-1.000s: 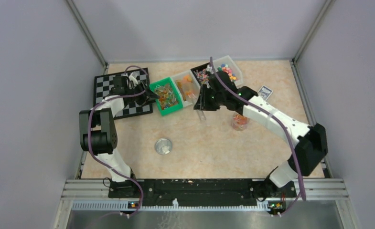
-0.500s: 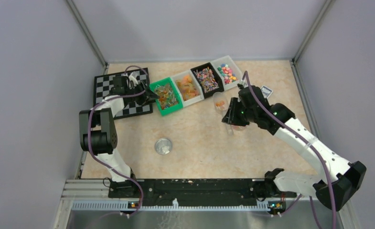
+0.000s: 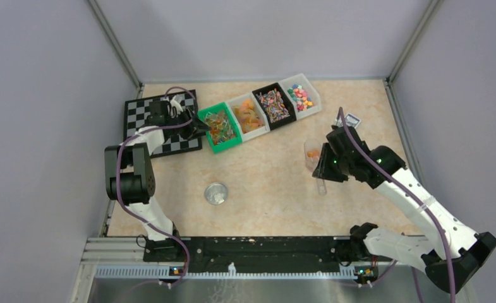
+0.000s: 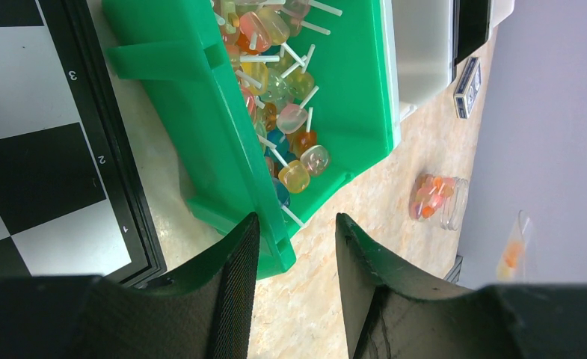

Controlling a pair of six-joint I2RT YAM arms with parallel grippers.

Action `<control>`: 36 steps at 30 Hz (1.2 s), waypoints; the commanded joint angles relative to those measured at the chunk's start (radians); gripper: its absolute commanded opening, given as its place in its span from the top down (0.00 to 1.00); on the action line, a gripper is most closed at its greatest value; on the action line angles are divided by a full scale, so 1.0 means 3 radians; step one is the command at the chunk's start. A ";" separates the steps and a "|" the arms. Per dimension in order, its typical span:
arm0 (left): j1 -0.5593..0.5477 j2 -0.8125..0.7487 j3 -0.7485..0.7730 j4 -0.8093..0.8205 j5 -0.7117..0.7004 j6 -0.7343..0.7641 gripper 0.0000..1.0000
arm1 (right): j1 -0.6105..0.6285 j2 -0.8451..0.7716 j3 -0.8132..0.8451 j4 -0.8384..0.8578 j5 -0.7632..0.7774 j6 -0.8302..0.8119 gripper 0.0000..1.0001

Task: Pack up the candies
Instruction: Place the fake candies in the packing bottle.

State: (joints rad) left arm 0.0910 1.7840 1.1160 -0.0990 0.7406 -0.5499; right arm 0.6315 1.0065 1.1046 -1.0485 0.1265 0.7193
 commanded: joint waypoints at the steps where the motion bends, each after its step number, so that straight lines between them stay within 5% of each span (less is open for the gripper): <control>1: -0.0037 -0.0156 0.0053 0.0118 0.0160 0.0028 0.53 | -0.0044 -0.0076 0.0125 -0.0283 0.0109 0.0087 1.00; 36: -0.0055 -0.0163 0.0054 0.0117 0.0165 0.0028 0.53 | -0.1105 0.0702 0.0624 -0.0945 -0.0943 -0.0663 1.00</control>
State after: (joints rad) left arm 0.0898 1.7840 1.1160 -0.0990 0.7406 -0.5476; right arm 0.3229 1.1988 1.2316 -1.3033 -0.1074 0.5644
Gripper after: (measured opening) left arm 0.471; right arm 0.293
